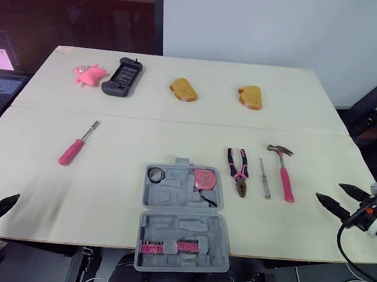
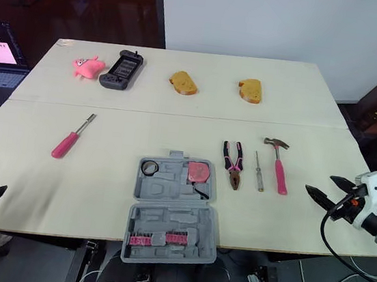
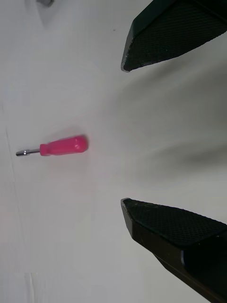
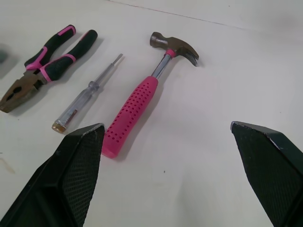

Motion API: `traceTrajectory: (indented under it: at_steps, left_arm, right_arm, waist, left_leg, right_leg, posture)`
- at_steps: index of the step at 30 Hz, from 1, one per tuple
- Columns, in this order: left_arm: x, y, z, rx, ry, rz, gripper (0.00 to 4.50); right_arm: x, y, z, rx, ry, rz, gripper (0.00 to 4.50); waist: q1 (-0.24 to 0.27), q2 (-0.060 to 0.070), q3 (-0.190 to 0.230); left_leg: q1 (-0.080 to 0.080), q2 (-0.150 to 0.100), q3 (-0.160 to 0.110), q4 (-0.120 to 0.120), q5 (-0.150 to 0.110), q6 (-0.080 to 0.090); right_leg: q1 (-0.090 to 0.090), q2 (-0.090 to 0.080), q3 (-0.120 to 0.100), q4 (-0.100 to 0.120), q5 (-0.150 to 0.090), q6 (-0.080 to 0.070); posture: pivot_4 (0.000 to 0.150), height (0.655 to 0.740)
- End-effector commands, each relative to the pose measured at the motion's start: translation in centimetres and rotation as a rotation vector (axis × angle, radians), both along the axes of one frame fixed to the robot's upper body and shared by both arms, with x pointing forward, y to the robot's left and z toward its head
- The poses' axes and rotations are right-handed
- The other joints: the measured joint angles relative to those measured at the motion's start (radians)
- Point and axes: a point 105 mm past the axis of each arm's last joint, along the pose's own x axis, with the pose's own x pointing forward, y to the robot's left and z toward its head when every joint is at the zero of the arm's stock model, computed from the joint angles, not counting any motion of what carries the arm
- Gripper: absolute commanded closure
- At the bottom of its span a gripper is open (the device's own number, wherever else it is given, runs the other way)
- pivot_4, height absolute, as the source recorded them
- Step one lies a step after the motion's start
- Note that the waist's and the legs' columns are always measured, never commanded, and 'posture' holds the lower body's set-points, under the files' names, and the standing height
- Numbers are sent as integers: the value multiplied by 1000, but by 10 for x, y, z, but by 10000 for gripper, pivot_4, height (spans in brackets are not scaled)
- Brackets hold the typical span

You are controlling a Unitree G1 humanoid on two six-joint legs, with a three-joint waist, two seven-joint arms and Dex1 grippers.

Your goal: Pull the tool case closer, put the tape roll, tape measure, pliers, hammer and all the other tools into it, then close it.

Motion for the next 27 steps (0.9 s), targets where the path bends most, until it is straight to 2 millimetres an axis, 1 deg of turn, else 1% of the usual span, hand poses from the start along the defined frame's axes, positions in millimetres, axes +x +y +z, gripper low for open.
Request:
traceTrajectory:
  at_steps: [1,4,5,7,9,11,12,15,16,18,20,22,27]
  left_arm:
    - [13,-11,22,12,-60,-56,0]
    - [28,-33,34,2,-83,-138,0]
    - [34,-41,38,-1,-90,-163,0]
    - [41,-52,44,-6,-100,-190,0]
    - [53,-75,53,-1,-116,-253,0]
    - [60,-106,64,-34,-132,-346,0]
    - [62,-117,69,-44,-134,-387,0]
    - [65,-143,78,-76,-121,-494,0]
    - [64,-155,80,-79,-97,-557,0]
    - [62,-169,81,-78,-60,-636,0]
    - [59,-194,87,-75,-15,-785,0]
    - [58,-216,96,-44,12,-930,0]
    - [61,-239,109,-4,54,-1100,0]
  right_arm:
    - [7,13,25,-23,-69,62,94]
    - [10,36,34,-21,-85,138,94]
    - [10,47,37,-18,-87,172,94]
    - [10,62,41,-10,-83,216,94]
    - [6,90,47,11,-62,298,94]
    - [0,117,53,9,-55,372,94]
    - [-3,126,55,9,-50,396,94]
    - [-12,146,60,10,-38,439,94]
    - [-15,153,61,14,-32,449,94]
    - [-18,159,62,18,-23,453,94]
    - [-22,166,58,-26,-29,437,94]
    - [-30,174,51,-12,-13,410,94]
    - [-45,179,36,-5,19,312,94]
  waist:
    - [2,0,0]
    - [4,0,0]
    - [6,0,0]
    - [5,0,0]
    - [5,0,0]
    - [6,0,0]
    - [6,0,0]
    - [6,0,0]
    - [8,0,0]
    - [8,0,0]
    - [10,-1,0]
    - [22,-1,0]
    - [29,-1,0]
  left_leg:
    - [0,0,0,0,0,0]
    - [0,0,0,0,0,0]
    - [0,0,0,0,0,0]
    - [0,0,0,0,0,0]
    - [0,0,0,0,1,2]
    - [0,0,0,0,1,3]
    - [-1,0,0,0,1,3]
    - [-1,0,0,0,1,3]
    - [-1,-1,0,0,1,3]
    - [-1,-1,-1,0,1,3]
    - [-1,-1,0,0,1,3]
    - [-1,-2,-1,0,1,3]
    - [-1,-3,0,1,2,3]
  right_leg:
    - [0,0,0,0,0,0]
    - [0,0,0,0,0,0]
    - [1,0,0,0,0,0]
    - [1,0,0,0,0,0]
    - [2,0,0,0,0,0]
    - [4,0,0,0,0,1]
    - [4,0,0,0,0,1]
    - [5,0,0,0,0,1]
    - [5,1,0,0,0,1]
    - [5,1,0,0,0,1]
    - [5,1,0,0,0,1]
    - [4,1,0,0,0,1]
    - [5,2,0,0,0,1]
  posture:
    - [1500,7188]
    - [1500,7188]
    - [1500,7188]
    - [1500,7188]
    - [1500,7188]
    - [1500,7188]
    - [1500,7188]
    - [1500,7188]
    - [1500,7188]
    - [1500,7188]
    - [1500,7188]
    - [1500,7188]
    - [1500,7188]
